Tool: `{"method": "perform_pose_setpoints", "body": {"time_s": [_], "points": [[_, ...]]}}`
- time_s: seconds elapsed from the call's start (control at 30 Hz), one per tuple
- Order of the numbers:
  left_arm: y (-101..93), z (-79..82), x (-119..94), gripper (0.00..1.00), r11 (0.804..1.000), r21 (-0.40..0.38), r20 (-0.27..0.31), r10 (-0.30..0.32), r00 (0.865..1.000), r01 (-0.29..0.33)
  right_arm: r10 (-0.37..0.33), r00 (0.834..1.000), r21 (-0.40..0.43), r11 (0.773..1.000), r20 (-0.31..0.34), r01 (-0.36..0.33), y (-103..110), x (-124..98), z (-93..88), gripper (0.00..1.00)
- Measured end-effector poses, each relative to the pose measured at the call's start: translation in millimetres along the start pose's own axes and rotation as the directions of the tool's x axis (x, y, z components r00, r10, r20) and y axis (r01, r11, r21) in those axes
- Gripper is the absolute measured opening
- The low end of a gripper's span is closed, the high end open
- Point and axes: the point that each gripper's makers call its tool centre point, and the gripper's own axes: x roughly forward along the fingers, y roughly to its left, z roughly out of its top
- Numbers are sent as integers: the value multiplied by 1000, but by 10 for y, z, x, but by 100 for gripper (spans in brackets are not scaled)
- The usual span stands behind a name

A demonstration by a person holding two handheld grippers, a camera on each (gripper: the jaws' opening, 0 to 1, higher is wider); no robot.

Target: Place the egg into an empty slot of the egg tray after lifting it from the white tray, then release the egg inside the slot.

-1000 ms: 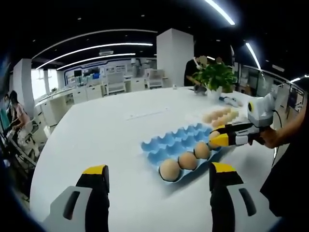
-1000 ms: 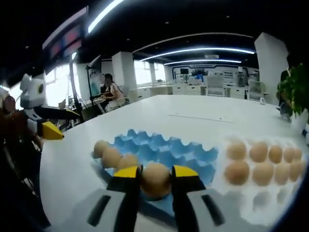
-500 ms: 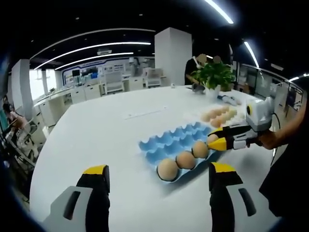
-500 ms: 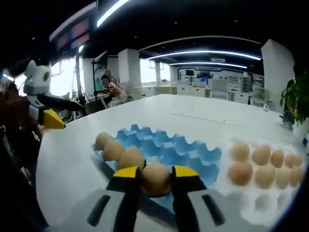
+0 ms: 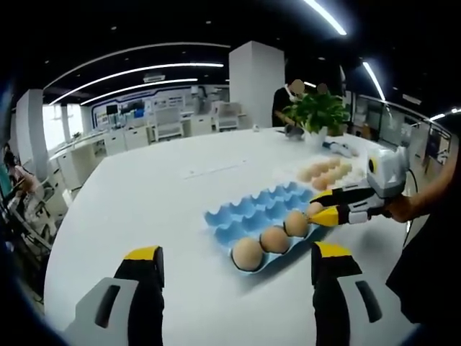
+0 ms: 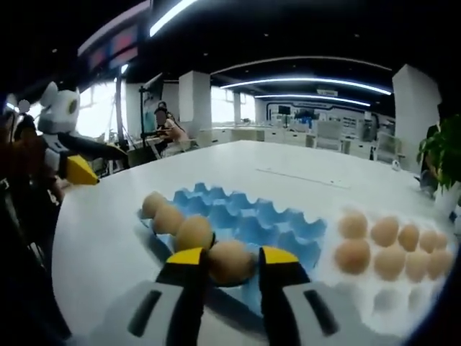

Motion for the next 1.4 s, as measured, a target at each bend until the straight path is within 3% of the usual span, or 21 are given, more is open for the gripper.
{"method": "perform_pose_setpoints", "body": {"time_s": [0.43,0.53,0.63,0.73,0.77,0.8,0.87,0.9,0.97,1.03,1.07,1.13,1.2,1.3,1.33,1.4], "points": [[-17,1,7,84,1000,-2,1,-9,1000,9,-39,999,5,999,22,39,-108,-174,31,30],[-9,9,9,85,1000,-6,4,-7,1000,7,-91,995,6,996,50,90,-248,-264,97,29],[-12,4,13,84,1000,-3,1,-10,1000,10,-167,983,83,983,75,161,-500,-388,118,29],[-13,9,15,84,1000,-3,3,-10,1000,10,-275,959,80,960,75,269,-852,-549,92,29],[-11,10,16,84,1000,-4,3,-9,1000,9,-307,949,92,949,74,300,-959,-609,82,29],[-17,5,19,83,1000,-8,0,-14,1000,14,-384,920,129,919,78,372,-1201,-754,68,29],[-24,3,20,83,1000,-5,-1,-19,1000,18,-471,879,114,880,79,462,-1474,-940,50,30],[-26,0,20,83,1000,-4,-3,-19,1000,19,-528,846,123,846,72,518,-1654,-1071,21,30],[-22,3,19,83,1000,-9,-1,-17,1000,17,-588,806,144,805,65,576,-1880,-1247,-18,30],[22,19,14,85,1000,-7,7,5,1000,-5,-684,728,178,721,35,669,-2209,-1530,-108,31],[29,24,11,84,1000,-8,9,5,1000,-5,-709,705,195,695,25,692,-2302,-1612,-143,31],[31,31,8,84,1000,-11,9,0,1000,0,-778,628,207,611,-22,764,-2552,-1841,-274,30],[30,25,9,84,1000,-4,5,1,1000,-1,-795,603,240,574,-67,783,-2699,-1935,-406,30],[9,19,14,84,1000,-8,3,-4,1000,4,-792,600,279,554,-112,784,-2799,-1971,-535,30],[3,18,15,84,1000,-7,1,-6,1000,6,-781,614,285,566,-115,773,-2822,-1945,-552,30],[-4,24,18,84,1000,-9,3,-5,1000,5,-771,624,287,574,-127,767,-2834,-1906,-588,30]]}}
